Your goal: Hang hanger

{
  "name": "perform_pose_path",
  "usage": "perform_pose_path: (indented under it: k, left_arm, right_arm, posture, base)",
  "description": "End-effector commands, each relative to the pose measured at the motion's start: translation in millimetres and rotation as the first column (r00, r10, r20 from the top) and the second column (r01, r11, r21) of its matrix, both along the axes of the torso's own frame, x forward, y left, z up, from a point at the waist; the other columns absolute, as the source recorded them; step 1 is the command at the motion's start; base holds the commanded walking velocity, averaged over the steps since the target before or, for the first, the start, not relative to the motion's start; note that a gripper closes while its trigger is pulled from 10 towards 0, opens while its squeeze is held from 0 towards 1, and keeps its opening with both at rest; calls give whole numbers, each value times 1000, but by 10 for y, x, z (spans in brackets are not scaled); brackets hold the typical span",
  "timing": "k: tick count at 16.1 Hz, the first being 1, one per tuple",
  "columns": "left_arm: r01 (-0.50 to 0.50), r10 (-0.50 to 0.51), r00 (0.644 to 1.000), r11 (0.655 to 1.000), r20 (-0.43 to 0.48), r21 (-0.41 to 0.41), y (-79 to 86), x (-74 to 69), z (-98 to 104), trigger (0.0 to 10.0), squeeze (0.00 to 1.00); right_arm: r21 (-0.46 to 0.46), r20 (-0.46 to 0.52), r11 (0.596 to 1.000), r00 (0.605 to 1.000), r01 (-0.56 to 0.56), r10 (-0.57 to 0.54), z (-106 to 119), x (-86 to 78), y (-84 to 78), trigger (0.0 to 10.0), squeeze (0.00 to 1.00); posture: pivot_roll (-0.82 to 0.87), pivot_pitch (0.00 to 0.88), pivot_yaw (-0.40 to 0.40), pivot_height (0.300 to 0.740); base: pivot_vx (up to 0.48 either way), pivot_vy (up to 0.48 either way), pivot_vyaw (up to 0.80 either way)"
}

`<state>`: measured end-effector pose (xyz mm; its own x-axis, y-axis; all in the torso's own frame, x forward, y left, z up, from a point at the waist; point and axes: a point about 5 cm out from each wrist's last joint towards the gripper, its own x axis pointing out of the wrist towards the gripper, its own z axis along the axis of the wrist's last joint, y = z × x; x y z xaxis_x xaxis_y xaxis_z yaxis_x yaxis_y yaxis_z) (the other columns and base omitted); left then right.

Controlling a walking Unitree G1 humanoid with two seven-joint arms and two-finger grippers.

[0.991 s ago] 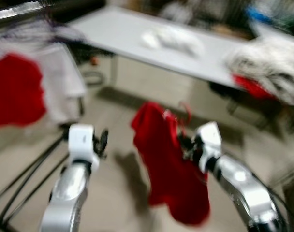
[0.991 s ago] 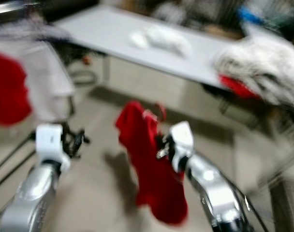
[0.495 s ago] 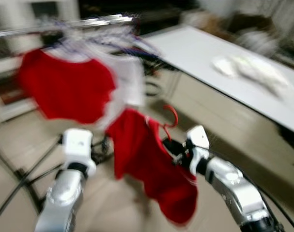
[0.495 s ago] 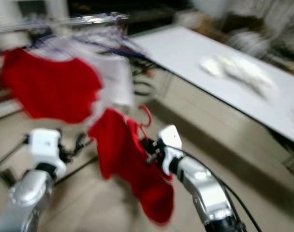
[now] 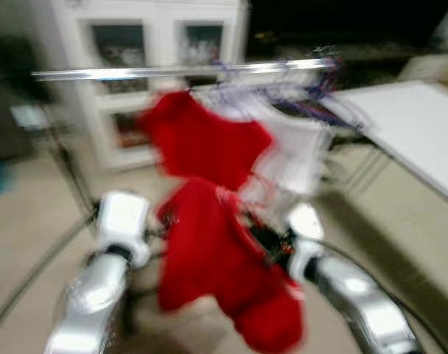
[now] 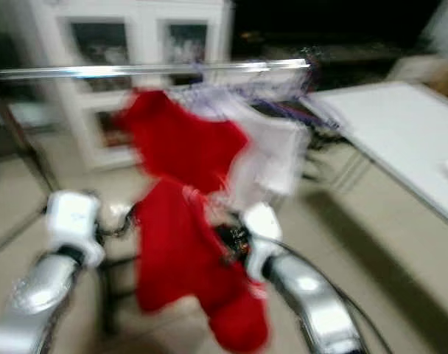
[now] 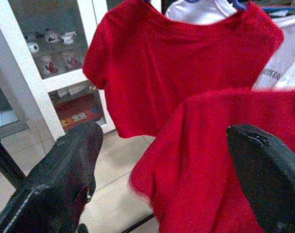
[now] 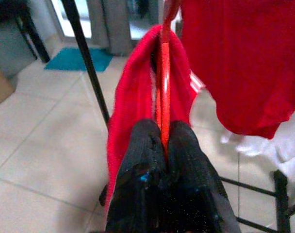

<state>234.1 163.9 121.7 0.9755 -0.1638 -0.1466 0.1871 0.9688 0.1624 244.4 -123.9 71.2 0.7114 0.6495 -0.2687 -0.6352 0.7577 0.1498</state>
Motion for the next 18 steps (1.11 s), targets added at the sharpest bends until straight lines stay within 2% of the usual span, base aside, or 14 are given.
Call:
perform_pose_path:
  k: [1, 5, 7, 8, 9, 10, 11, 12, 15, 17, 18]
  left_arm:
    - [-5, 5, 1000, 1000, -5, 17, 47, 22, 10, 10000, 1000]
    - [36, -36, 999, 999, -5, 16, -27, 33, 20, 10000, 1000]
    - [69, -70, 997, 997, 32, 39, -47, -15, 87, 10000, 1000]
    - [129, -131, 991, 990, 40, 59, -91, -72, 114, 10000, 1000]
    - [201, -204, 978, 977, 43, 68, -151, -136, 147, 10000, 1000]
    - [276, -278, 960, 958, 18, 75, -200, -188, 150, 10000, 698]
    - [317, -319, 948, 945, 7, 78, -225, -211, 177, 10000, 314]
    - [341, -343, 940, 937, 4, 70, -237, -216, 210, 10000, 0]
    - [424, -424, 906, 905, -10, 29, -313, -234, 278, 10000, 0]
    - [447, -447, 894, 894, -20, 19, -319, -219, 300, 10000, 0]
    - [452, -451, 892, 892, -27, 19, -324, -218, 296, 10000, 0]
  right_arm:
    - [31, 72, 999, 997, 9, -11, 159, 56, 23, 10000, 0]
    - [31, 112, 998, 992, 50, -53, 280, 6, -44, 10000, 0]
    - [51, 187, 997, 981, 51, -60, 482, 60, 31, 10000, 0]
    - [55, 223, 997, 973, 52, -63, 584, 104, 71, 10000, 0]
    - [63, 217, 994, 971, 92, -103, 634, 188, 89, 10000, 0]
    - [57, 211, 986, 964, 156, -165, 681, 289, 100, 10000, 0]
    - [75, 199, 975, 955, 211, -222, 735, 377, 118, 10000, 0]
    - [105, 201, 964, 944, 243, -260, 798, 427, 135, 10000, 0]
    - [19, 116, 926, 919, 377, -376, 780, 602, 164, 10000, 0]
    - [-7, -6, 906, 906, 424, -424, 755, 784, 316, 10000, 0]
    - [-1, -22, 905, 904, 426, -426, 767, 857, 365, 10000, 0]
  posture:
    - [209, 17, -44, 740]
    - [206, 23, -54, 740]
    - [218, 34, -85, 740]
    - [223, 38, -98, 740]
    - [228, 40, -106, 740]
    - [233, 41, -116, 740]
    - [236, 42, -124, 740]
    - [238, 44, -132, 740]
    - [229, 47, -141, 740]
    - [219, 52, -136, 740]
    - [221, 53, -137, 740]
  base:
    - [461, 0, 800]
    - [458, 0, 800]
    - [227, 0, 0]
    - [0, 0, 0]
    - [0, 0, 0]
    - [0, 0, 0]
    - [0, 0, 0]
    - [0, 0, 0]
    - [0, 0, 0]
    - [0, 0, 0]
    - [0, 0, 0]
